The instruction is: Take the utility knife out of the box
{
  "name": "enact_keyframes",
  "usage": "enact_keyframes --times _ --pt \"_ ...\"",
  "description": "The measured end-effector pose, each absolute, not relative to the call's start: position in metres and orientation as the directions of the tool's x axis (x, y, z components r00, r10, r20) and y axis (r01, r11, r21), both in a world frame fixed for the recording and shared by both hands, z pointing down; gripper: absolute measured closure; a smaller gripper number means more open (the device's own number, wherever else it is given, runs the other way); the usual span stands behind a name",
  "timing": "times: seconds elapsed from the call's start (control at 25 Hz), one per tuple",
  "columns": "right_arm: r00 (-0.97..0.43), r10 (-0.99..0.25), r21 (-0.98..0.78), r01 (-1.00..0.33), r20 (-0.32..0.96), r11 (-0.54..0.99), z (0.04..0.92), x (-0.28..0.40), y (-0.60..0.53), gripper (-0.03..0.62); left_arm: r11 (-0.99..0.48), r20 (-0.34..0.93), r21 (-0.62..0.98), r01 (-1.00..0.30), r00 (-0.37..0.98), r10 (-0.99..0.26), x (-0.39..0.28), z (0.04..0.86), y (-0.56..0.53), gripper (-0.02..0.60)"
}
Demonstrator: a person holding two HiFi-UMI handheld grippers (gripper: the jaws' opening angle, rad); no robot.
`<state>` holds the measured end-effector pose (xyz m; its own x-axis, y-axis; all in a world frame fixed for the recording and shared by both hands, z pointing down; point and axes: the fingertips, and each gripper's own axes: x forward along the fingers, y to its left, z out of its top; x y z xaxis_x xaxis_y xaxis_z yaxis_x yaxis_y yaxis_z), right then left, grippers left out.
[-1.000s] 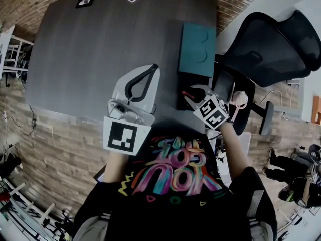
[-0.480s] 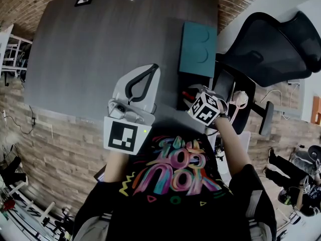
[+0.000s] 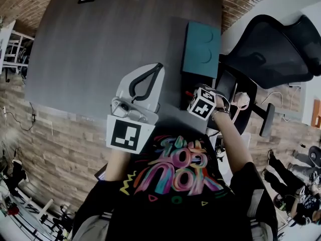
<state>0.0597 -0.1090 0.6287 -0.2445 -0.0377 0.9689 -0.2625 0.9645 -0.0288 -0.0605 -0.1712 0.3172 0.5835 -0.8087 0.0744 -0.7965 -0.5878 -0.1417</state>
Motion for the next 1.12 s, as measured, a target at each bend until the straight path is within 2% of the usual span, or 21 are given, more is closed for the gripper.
enact_keyframes --times 0.2,0.52,0.56,0.6,0.64,1.12 --pt "-0.24 0.005 -0.075 -0.284 0.971 0.956 0.627 0.055 -0.109 0.439 -0.593 0.079 -0.139 -0.793 0.588 -0.805 -0.062 0.317 -0.169 0.581" --pt "-0.243 -0.012 -0.055 -0.265 0.97 0.963 0.626 0.055 -0.108 0.445 -0.61 0.073 -0.14 -0.78 0.606 -0.792 -0.054 0.315 -0.167 0.581" --pt "-0.244 -0.012 -0.053 -0.259 0.97 0.964 0.626 0.054 -0.107 0.454 -0.612 0.07 -0.147 -0.777 0.609 -0.79 -0.053 0.315 -0.166 0.581" --pt "-0.244 -0.013 -0.051 -0.252 0.97 0.967 0.627 0.054 -0.106 0.52 -0.612 0.071 -0.149 -0.776 0.609 -0.79 -0.052 0.314 -0.166 0.581" --pt "-0.243 -0.015 -0.048 -0.249 0.97 0.967 0.627 0.054 -0.106 0.533 -0.612 0.073 -0.147 -0.777 0.609 -0.79 -0.052 0.315 -0.166 0.581" --pt "-0.263 -0.039 -0.028 -0.245 0.964 0.969 0.625 0.053 -0.105 0.537 -0.611 0.065 -0.148 -0.778 0.608 -0.791 -0.05 0.309 -0.169 0.581"
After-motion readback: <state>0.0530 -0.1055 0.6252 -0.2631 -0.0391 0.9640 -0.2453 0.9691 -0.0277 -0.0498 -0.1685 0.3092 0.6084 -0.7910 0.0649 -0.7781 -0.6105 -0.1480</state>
